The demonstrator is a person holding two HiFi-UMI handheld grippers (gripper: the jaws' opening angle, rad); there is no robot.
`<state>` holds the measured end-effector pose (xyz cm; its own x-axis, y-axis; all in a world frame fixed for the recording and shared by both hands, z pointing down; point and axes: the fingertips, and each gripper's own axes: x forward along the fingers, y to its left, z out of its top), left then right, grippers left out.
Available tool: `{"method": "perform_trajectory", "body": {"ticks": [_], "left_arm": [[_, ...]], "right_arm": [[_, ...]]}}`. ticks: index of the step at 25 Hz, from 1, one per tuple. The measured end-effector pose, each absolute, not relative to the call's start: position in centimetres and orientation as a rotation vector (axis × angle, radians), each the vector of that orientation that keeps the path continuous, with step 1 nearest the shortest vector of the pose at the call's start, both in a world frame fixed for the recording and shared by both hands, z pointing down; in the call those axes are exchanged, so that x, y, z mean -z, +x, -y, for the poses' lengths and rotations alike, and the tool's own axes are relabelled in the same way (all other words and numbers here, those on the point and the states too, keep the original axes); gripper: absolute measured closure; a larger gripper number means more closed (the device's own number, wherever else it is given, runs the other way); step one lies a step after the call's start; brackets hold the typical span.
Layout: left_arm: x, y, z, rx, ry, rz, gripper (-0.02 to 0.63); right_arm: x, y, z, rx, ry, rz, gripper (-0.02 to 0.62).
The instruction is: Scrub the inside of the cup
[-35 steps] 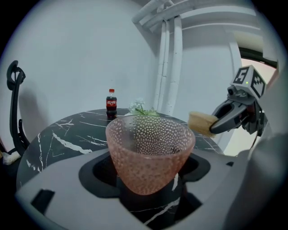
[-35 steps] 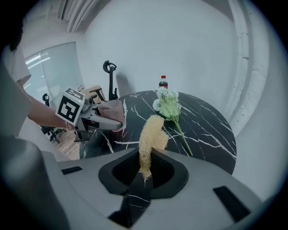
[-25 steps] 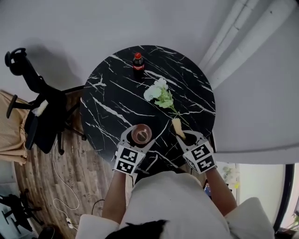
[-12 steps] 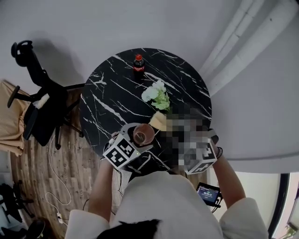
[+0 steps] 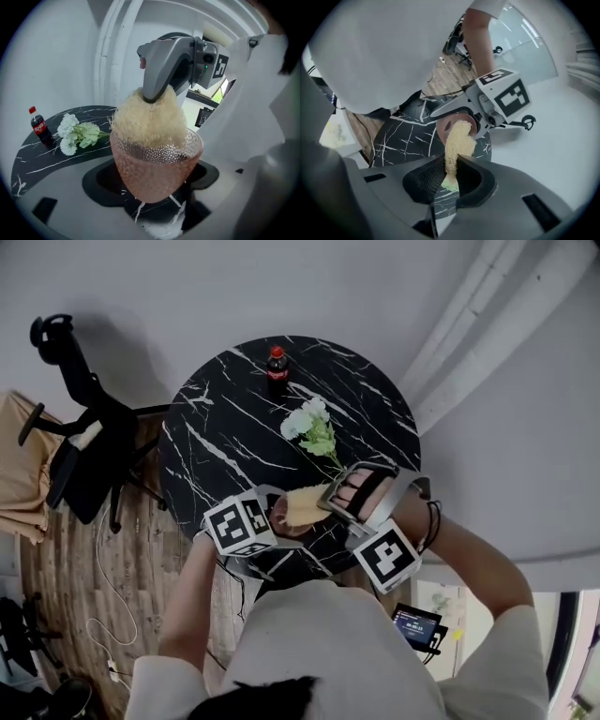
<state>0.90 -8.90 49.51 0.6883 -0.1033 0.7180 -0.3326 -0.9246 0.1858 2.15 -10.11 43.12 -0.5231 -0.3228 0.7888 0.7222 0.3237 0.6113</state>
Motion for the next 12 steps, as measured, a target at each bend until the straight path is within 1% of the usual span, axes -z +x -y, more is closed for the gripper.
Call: {"method": "perform_trajectory", "body": {"ticks": [12], "left_arm": [[-48.7,2.6,7.5,-1.144,2.561,0.172,0.233]], "right_arm": [[-43.6,2.9,9.1,1.569,-0.593,1.369,0.532]]}}
